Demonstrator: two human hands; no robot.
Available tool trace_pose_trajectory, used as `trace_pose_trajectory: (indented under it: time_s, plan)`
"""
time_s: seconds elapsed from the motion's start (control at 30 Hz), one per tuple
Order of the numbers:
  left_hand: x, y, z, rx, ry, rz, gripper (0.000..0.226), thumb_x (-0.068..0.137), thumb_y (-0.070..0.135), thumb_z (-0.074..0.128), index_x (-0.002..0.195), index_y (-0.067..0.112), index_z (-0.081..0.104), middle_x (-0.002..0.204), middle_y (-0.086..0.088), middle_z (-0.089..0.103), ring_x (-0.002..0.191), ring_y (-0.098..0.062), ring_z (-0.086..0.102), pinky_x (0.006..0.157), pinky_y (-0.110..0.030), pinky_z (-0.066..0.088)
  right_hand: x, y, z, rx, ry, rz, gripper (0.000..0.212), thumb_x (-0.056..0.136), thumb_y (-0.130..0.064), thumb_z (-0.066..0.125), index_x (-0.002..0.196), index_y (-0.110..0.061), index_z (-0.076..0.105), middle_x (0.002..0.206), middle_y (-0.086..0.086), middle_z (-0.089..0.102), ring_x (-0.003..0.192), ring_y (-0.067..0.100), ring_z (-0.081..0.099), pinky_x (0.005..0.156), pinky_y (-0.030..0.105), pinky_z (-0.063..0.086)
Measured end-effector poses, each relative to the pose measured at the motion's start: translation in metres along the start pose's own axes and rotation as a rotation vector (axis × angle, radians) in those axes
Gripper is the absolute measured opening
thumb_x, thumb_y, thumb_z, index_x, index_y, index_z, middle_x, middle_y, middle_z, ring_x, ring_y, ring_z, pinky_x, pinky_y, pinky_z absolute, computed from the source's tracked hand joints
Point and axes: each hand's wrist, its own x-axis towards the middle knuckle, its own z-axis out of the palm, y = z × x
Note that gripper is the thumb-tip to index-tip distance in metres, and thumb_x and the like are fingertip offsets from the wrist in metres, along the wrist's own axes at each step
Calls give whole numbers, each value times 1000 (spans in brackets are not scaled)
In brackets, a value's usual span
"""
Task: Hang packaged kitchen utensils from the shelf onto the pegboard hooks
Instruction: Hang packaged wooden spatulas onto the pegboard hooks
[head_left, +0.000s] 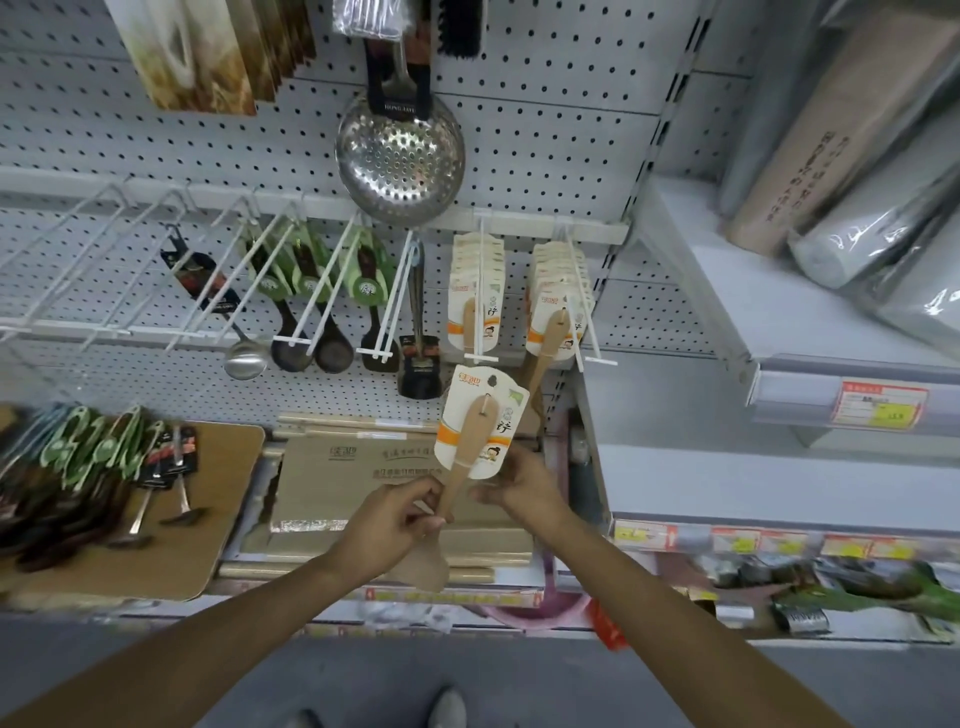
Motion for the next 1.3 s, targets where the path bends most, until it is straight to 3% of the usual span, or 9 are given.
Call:
trace_pose_trajectory:
  time_s: [0.13, 0.23, 0.37, 0.53, 0.73, 0.93, 1.03, 1.17, 1.3]
  plan:
    - [-4, -6, 2, -21, 30, -14, 17, 88, 4, 70, 95, 19, 66, 88, 4, 73, 90, -17, 72, 82, -44, 58, -14, -3, 19, 232, -63, -49, 39, 78, 2, 77, 115, -3, 65, 109, 11, 74, 105, 26, 69, 94, 34, 55]
    - [-4, -8, 5, -76, 44, -38, 21, 87, 2, 71, 98, 20, 68, 84, 3, 72, 88, -21, 72, 81, -47, 59, -14, -6, 28, 305, -11, -85, 30, 85, -6, 72, 115, -1, 68, 107, 14, 74, 103, 31, 70, 92, 38, 56]
    - [0, -6, 11, -136, 27, -61, 22, 87, 2, 70, 97, 21, 68, 84, 0, 71, 84, -26, 73, 81, -46, 60, -11, -6, 33, 353, 113, -63, 22, 92, -7, 65, 111, 2, 68, 98, 20, 74, 89, 30, 72, 80, 40, 58]
    - [1, -6, 17, -165, 48, -76, 22, 87, 3, 72, 94, 23, 69, 83, -1, 72, 83, -27, 73, 79, -42, 61, -7, -8, 32, 349, 131, -68, 16, 91, -6, 66, 105, -9, 71, 95, 12, 76, 85, 25, 73, 74, 36, 59]
    - [12, -18, 21, 2, 40, -113, 14, 87, 19, 75, 84, 33, 73, 81, 9, 73, 71, -10, 69, 75, -34, 59, 3, -14, 26, 363, 148, -98, 15, 91, -8, 66, 105, -12, 71, 95, 9, 77, 86, 23, 73, 71, 30, 58]
    - [44, -14, 16, 124, 86, -129, 35, 87, 13, 73, 72, 43, 62, 75, 13, 69, 62, -4, 66, 70, -24, 52, 35, -22, 22, 350, 199, -65, 13, 90, -6, 66, 101, -13, 71, 91, 4, 77, 80, 18, 73, 63, 25, 56]
    - [60, -12, 12, 165, 93, -142, 27, 89, 15, 71, 74, 37, 63, 76, 13, 68, 64, -7, 65, 69, -23, 48, 51, -27, 19, 350, 214, -44, 11, 91, -6, 66, 98, -14, 71, 88, 3, 77, 78, 17, 73, 64, 26, 56]
    - [78, -12, 7, 212, 82, -156, 9, 88, 13, 69, 81, 19, 70, 76, 7, 71, 69, -10, 67, 77, -29, 55, 69, -31, 15, 371, 218, -24, 11, 90, -8, 67, 93, -18, 71, 82, -1, 76, 79, 17, 72, 69, 28, 59]
    - [92, -14, 5, 242, 79, -159, 20, 87, 9, 67, 76, 25, 68, 74, 9, 68, 66, -9, 68, 75, -33, 57, 80, -33, 12, 394, 231, -30, 10, 91, -6, 66, 97, -13, 70, 78, -1, 75, 73, 16, 71, 64, 25, 58]
